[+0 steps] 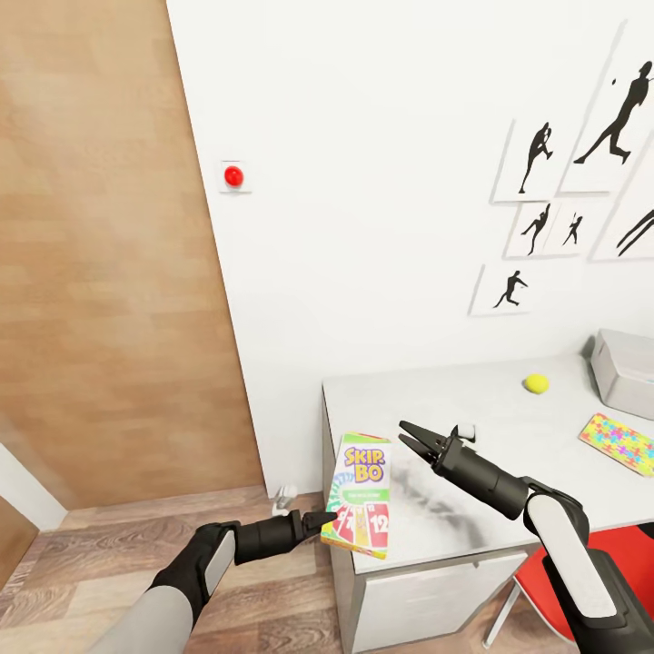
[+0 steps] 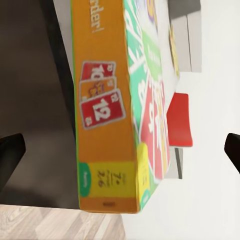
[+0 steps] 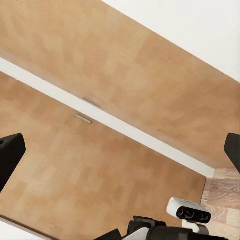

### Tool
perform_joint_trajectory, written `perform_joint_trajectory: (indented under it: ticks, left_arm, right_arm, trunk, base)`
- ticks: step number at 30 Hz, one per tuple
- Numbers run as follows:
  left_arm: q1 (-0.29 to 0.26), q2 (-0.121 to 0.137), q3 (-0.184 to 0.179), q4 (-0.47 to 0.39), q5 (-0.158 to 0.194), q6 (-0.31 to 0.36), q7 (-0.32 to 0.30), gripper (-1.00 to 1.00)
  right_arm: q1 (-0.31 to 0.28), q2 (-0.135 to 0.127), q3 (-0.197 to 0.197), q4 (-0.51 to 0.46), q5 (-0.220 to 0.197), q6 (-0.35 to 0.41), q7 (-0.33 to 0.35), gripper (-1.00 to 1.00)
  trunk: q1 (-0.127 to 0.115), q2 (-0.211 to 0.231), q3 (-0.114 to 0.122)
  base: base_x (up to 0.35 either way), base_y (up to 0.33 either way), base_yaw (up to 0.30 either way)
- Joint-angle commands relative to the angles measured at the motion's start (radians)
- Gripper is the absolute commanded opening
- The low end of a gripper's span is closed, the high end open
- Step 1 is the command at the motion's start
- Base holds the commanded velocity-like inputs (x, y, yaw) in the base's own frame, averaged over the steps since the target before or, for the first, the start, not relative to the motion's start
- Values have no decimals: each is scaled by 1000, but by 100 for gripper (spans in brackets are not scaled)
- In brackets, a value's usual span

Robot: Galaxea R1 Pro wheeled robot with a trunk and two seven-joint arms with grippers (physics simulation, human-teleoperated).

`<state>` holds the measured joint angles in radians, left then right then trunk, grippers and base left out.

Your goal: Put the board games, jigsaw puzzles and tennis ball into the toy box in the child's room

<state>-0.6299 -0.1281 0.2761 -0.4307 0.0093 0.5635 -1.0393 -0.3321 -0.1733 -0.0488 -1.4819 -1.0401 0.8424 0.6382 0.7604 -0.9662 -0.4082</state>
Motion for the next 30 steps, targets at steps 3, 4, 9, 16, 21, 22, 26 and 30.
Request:
perform_joint_trajectory:
  ticks: [3, 4, 9, 16, 21, 22, 26, 30]
  left_arm:
    - [-1, -1, 5, 0, 1, 3, -2, 100]
    - [-1, -1, 5, 1, 1, 2, -2, 100]
    - [-1, -2, 5, 1, 0, 0, -2, 100]
    - [-1, -2, 5, 1, 0, -1, -2, 100]
    - [-1, -2, 5, 1, 0, -1, -2, 100]
    - [-1, -2, 5, 2, 0, -1, -1, 100]
    - [-1, -3, 5, 2, 0, -2, -1, 100]
    - [-1, -6, 5, 3, 0, -3, -1, 100]
  right_arm:
    - [-1, 0, -2, 0, -1, 6, 1, 100]
    - [-1, 0, -1, 0, -1, 6, 1, 100]
    - [-1, 0, -1, 0, -1, 6, 1, 100]
    - [-1, 0, 0, 0, -1, 5, -1, 100]
    - [-1, 1, 0, 0, -1, 4, -12, 100]
    - [-1, 1, 0, 0, -1, 4, -15, 100]
    - [-1, 1, 0, 0, -1, 4, -19, 100]
    - [-1, 1, 0, 0, -1, -1, -20, 100]
  trunk:
    - [0, -1, -1]
    - [0, -1, -1]
    - [0, -1, -1]
    - [0, -1, -1]
    - [0, -1, -1]
    - [0, -1, -1]
    - [0, -1, -1]
    - [0, -1, -1]
  base:
    - [-37, -2, 0]
    - [-92, -17, 0]
    - [-80, -32, 0]
    - [-11, -5, 0]
    - [5, 0, 0]
    - [75, 0, 0]
    - [121, 0, 0]
    - [48, 0, 0]
